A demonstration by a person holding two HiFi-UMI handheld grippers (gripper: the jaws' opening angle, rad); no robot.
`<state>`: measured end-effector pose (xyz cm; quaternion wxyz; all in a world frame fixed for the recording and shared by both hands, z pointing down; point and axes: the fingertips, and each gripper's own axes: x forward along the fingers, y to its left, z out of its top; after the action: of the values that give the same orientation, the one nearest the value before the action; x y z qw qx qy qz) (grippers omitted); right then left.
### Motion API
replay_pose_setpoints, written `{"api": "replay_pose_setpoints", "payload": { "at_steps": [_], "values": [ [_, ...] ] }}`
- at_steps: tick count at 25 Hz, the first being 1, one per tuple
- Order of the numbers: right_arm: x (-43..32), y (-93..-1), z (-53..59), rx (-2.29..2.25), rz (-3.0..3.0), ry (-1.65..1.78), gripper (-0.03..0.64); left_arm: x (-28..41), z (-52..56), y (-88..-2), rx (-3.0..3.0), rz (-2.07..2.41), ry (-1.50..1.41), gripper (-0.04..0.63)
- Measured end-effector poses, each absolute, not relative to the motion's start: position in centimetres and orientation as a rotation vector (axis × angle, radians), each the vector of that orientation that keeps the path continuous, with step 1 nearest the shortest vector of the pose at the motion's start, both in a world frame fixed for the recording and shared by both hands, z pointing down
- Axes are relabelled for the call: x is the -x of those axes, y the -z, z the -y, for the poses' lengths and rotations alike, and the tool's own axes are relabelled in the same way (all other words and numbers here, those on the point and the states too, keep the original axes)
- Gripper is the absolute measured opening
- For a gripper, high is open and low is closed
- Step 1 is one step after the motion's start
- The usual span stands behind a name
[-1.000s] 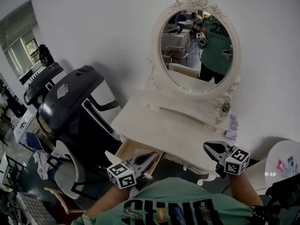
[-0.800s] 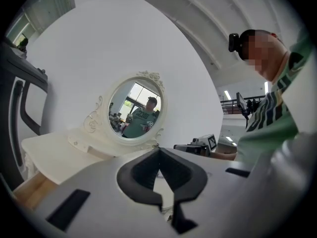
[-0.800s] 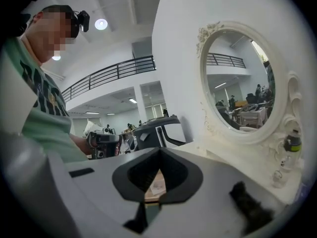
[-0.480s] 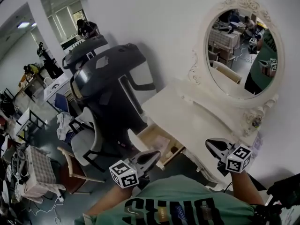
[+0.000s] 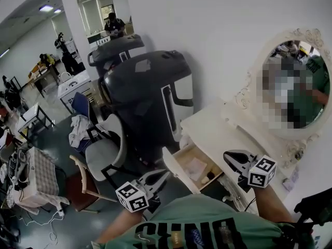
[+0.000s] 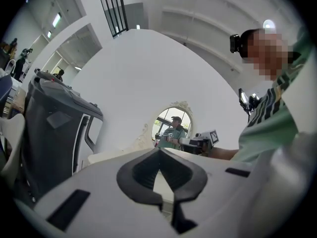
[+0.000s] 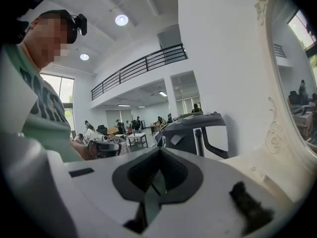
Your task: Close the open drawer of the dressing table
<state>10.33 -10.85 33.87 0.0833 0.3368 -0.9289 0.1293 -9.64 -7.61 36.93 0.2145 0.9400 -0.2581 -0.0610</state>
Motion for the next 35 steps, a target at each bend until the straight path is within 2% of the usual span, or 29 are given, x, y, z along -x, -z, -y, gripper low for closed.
{"api": "replay_pose_setpoints", "payload": {
  "at_steps": [6,14,19,27,35],
  "values": [
    [-3.3,-35.2,12.2,-0.852,2.750,-0.376,0.011,14.9,8.8,-38.6,-2.578,0.781,0.195,0.008],
    [-0.2,-35.8,15.4,-0.612,2.790,-0.353,0.011,17.2,8.2,-41.0,-2.478,0.996,0.199,0.008],
    [-2.0,-37.1,17.3,-0.412,2.823,-0.341,0.011,15.4,9.1,-42.9,-2.391,1.187,0.177,0.008],
    [-6.5,-39.1,21.1,-0.243,2.857,-0.414,0.011,8.4,10.2,-46.5,-2.273,1.331,0.068,0.008],
    [-6.2,-41.6,20.6,-0.277,2.865,-0.493,0.011,9.7,10.6,-52.0,-2.225,1.317,-0.138,0.009]
  ]
}}
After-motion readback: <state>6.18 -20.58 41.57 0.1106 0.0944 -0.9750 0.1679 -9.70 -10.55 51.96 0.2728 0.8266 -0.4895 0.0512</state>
